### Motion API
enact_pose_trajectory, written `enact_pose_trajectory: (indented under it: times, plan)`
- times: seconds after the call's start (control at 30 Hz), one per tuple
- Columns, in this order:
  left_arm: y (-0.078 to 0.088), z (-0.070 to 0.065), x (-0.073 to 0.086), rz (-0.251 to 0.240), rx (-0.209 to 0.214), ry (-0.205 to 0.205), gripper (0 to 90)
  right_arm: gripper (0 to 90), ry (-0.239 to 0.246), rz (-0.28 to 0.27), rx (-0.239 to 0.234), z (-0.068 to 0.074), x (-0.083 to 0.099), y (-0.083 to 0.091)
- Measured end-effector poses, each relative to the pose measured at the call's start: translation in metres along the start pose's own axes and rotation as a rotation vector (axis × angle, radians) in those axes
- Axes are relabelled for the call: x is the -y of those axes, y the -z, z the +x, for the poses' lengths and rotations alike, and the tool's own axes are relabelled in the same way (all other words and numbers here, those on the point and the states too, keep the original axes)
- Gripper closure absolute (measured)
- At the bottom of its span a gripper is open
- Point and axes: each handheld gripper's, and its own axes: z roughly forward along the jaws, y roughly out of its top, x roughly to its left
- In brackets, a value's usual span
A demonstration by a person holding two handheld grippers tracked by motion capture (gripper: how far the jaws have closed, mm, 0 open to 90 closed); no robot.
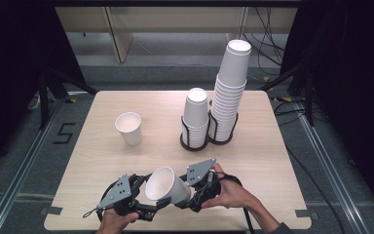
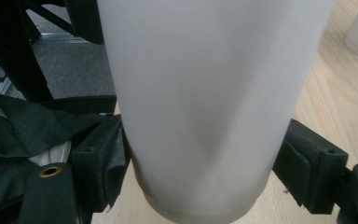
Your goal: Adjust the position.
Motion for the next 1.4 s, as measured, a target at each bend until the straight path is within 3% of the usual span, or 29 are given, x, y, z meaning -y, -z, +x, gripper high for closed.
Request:
enact_pose_trajectory:
  times: [0.07,0.33,0.93,1.07,1.4]
  plan:
    - [-0.001,-0.002,0.0,-0.018,-0.005,0.028,13.0,25.5,0.0,-0.019,-0.003,0.0,0.0,-0.002]
    - [-0.004,-0.006,0.0,-0.039,-0.032,0.015,11.6,25.5,-0.041,-0.086,-0.03,0.001,0.0,-0.008]
    - [-0.005,-0.005,0.0,-0.038,-0.022,0.013,16.2,24.7,-0.08,-0.127,-0.071,0.003,0.002,-0.02]
    - [-0.003,-0.003,-0.001,-0.039,-0.048,0.016,16.7,17.8,-0.115,-0.132,-0.041,-0.001,0.005,-0.018]
    - [0.005,0.006,-0.005,-0.029,-0.14,0.031,16.8,15.9,-0.15,-0.118,0.019,-0.009,0.018,-0.01]
